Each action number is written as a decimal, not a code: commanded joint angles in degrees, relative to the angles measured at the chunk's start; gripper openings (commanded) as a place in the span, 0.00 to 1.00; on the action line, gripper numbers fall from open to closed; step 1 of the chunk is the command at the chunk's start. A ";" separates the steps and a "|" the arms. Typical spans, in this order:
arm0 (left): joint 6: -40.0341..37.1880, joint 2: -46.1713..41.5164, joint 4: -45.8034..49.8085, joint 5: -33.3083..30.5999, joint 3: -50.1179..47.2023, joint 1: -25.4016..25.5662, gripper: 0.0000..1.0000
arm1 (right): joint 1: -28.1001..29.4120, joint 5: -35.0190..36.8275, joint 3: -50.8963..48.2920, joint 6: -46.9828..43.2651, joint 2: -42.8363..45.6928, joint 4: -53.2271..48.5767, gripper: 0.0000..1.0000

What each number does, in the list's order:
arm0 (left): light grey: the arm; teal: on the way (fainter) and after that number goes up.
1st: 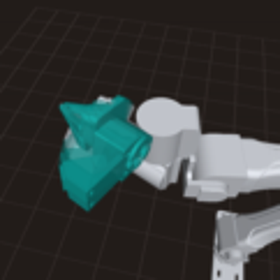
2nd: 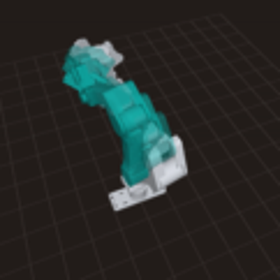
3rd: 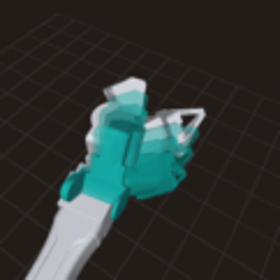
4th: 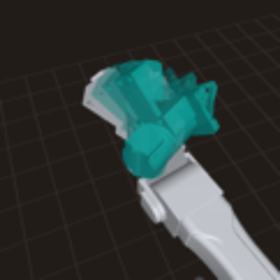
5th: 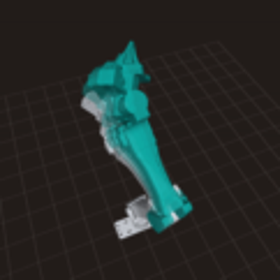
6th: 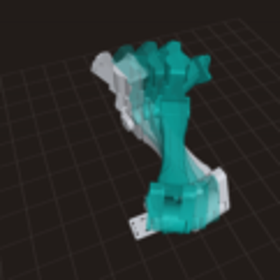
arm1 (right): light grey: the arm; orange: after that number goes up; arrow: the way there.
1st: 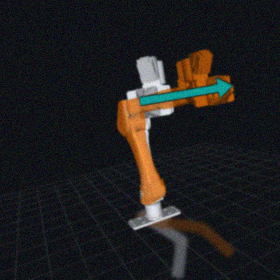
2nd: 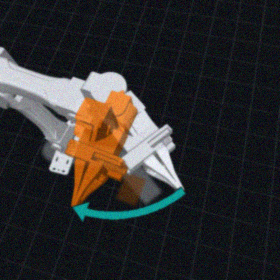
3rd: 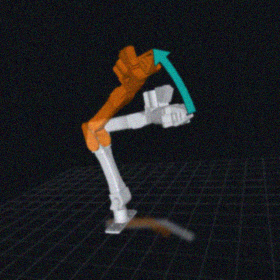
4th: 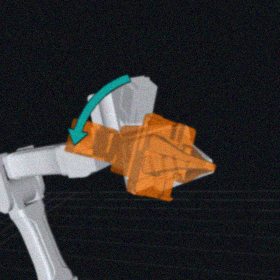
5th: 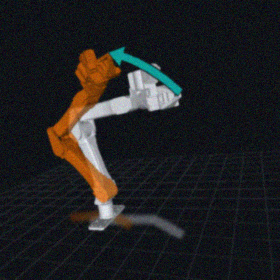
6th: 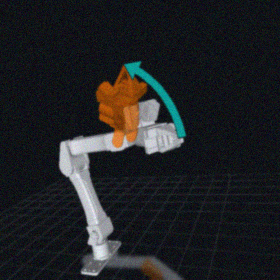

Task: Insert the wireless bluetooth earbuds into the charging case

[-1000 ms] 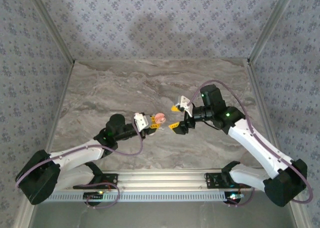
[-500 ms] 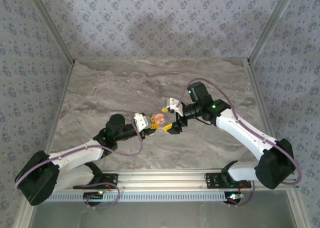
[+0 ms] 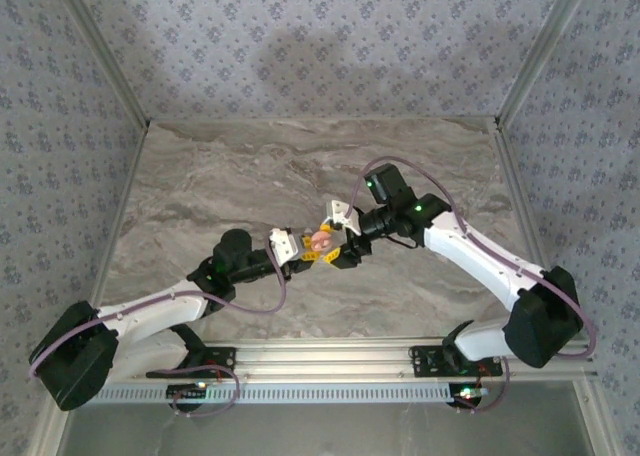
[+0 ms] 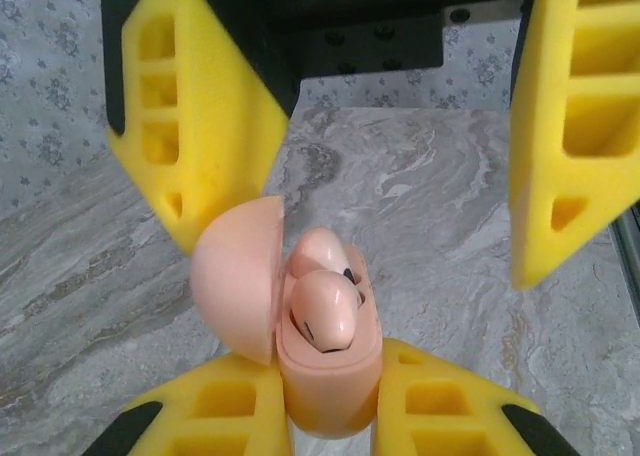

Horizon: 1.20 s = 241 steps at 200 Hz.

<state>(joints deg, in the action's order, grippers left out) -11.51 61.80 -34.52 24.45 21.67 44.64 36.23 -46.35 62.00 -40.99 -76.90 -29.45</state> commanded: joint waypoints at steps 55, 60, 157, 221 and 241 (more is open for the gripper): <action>-0.18 -0.71 -2.48 -1.03 1.17 -0.36 0.00 | -2.83 -0.46 -8.49 -0.38 15.00 1.83 0.64; -0.18 -0.78 -2.48 -0.86 1.18 -0.35 0.00 | -2.99 0.98 -8.95 -0.03 15.38 3.39 0.63; -0.45 -1.07 -1.86 0.33 2.19 -0.30 0.00 | 0.13 3.54 -5.06 -5.39 5.32 7.45 0.51; -0.47 -0.63 -1.78 0.34 2.65 -0.30 0.00 | 1.03 1.84 -3.38 -7.26 0.87 7.12 0.38; -0.53 -0.72 -1.78 0.09 2.59 -0.34 0.00 | 1.24 1.62 -2.98 -7.73 0.23 6.66 0.33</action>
<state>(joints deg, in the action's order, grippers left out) -11.51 61.82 -33.50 24.03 21.71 44.27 36.53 -42.24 57.36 -47.11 -75.61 -21.74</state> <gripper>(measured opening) 0.181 0.361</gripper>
